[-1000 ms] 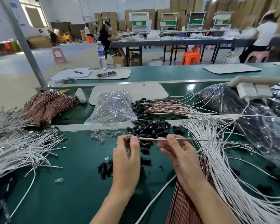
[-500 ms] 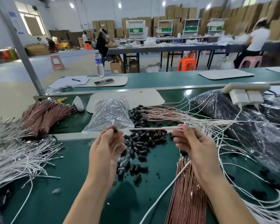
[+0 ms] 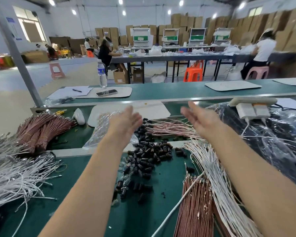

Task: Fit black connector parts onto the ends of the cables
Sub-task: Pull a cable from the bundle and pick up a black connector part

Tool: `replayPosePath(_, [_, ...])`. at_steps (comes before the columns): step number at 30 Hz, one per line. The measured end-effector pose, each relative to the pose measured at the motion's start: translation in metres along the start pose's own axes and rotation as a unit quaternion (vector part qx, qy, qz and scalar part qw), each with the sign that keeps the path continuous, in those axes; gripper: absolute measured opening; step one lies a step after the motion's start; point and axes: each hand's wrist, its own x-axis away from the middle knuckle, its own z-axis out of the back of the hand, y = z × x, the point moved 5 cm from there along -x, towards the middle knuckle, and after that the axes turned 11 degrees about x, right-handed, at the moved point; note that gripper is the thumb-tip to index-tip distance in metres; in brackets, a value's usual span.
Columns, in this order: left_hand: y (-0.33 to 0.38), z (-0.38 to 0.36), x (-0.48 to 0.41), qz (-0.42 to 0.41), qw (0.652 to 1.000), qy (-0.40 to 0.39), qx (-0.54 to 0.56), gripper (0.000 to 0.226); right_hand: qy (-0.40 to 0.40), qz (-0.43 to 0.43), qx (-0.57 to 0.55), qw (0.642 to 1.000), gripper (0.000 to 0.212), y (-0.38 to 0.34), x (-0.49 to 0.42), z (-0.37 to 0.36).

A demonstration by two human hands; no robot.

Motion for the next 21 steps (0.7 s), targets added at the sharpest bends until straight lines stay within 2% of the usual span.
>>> replayPosePath(2, [-0.027,0.013,-0.008,0.067,0.996,0.008,-0.063,0.025,0.026,-0.084,0.038,0.995,0.036,0.039,0.004,0.027])
replayPosePath(3, [-0.036,0.022,-0.008,0.075,0.993,0.017,-0.089,0.025,0.04,-0.096,0.063,0.993,0.031,0.055,0.011,0.04])
replayPosePath(6, [-0.046,0.038,-0.004,0.036,0.988,0.007,-0.147,0.026,0.075,-0.042,0.122,0.989,0.017,0.074,0.027,0.063])
replayPosePath(9, [-0.052,0.034,0.017,0.008,0.963,-0.067,-0.261,0.017,0.097,0.009,0.176,0.98,0.018,0.068,0.036,0.066])
replayPosePath(11, [-0.065,0.023,0.038,0.006,0.906,-0.15,-0.397,0.014,0.087,0.033,0.214,0.972,0.019,0.062,0.039,0.059])
replayPosePath(14, [-0.098,0.004,0.066,0.034,0.764,-0.256,-0.591,0.022,0.068,0.048,0.236,0.968,0.021,0.059,0.046,0.044])
replayPosePath(17, [-0.127,-0.009,0.086,0.054,0.652,-0.271,-0.706,0.026,0.067,0.046,0.223,0.971,0.022,0.061,0.054,0.037])
replayPosePath(19, [-0.14,-0.019,0.096,0.022,0.617,-0.255,-0.744,0.025,0.068,0.048,0.218,0.973,0.023,0.063,0.06,0.034])
replayPosePath(21, [-0.148,-0.028,0.104,-0.01,0.615,-0.229,-0.755,0.03,0.067,0.052,0.214,0.973,0.023,0.064,0.067,0.033])
